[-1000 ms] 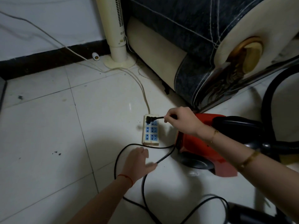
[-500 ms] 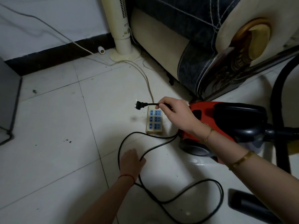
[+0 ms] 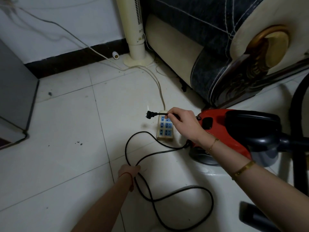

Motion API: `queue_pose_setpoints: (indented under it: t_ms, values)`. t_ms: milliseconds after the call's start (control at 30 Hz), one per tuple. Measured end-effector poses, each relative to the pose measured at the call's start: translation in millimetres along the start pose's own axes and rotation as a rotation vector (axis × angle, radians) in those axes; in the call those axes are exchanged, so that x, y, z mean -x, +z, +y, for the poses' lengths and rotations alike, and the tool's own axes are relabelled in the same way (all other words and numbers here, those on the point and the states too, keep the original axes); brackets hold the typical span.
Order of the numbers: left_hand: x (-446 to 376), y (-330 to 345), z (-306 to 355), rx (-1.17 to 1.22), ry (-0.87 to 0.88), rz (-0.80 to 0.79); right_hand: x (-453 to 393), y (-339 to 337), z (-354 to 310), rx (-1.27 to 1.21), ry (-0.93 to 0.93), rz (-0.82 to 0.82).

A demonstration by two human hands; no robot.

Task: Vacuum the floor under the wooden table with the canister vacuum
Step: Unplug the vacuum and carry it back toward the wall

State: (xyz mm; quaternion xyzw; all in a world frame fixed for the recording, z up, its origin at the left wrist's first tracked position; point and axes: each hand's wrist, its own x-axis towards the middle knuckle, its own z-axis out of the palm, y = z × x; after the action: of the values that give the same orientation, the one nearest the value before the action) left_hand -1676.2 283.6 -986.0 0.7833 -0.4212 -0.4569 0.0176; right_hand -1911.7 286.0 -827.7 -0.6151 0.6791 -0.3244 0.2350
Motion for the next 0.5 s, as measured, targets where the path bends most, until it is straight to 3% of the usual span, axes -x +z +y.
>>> queue_pose_setpoints:
  t_ms: [133,200,333,500]
  values:
    - [0,6,4,0.084,-0.053,-0.052,0,-8,-2,-0.082,0.025,0.048]
    - [5,6,10,0.142,-0.008,-0.006,0,-12,-2,-0.078,0.025,0.065]
    - [15,-4,49,0.491,0.129,0.043,2,-25,-1,-0.086,0.024,0.117]
    - [60,-31,141,0.66,0.208,-0.257,-1,-53,-4,-0.126,0.029,0.246]
